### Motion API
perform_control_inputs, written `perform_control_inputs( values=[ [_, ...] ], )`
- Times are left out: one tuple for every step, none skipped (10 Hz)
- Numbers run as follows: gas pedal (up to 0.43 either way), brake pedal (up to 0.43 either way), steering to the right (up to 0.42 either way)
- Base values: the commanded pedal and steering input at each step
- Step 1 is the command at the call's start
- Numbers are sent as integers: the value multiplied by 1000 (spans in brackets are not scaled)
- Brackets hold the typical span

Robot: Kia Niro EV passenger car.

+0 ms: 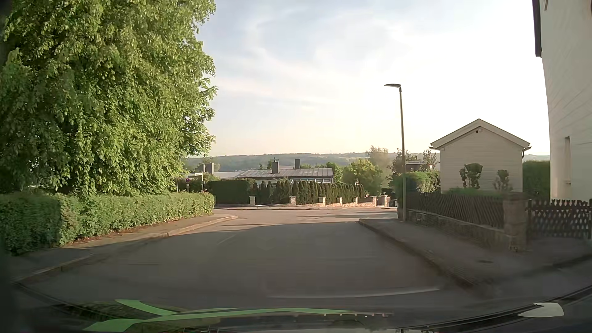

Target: Follow the waypoints while adhering to traffic rules and regulations

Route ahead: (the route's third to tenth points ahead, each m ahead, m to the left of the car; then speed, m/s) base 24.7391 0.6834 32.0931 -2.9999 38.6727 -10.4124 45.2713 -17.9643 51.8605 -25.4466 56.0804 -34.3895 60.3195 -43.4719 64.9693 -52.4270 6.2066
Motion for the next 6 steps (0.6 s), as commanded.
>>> perform_control_inputs(
  values=[
    [0,152,-19],
    [0,177,-17],
    [0,195,-13],
    [0,195,-8],
    [0,201,-5],
    [0,201,-5]
  ],
)
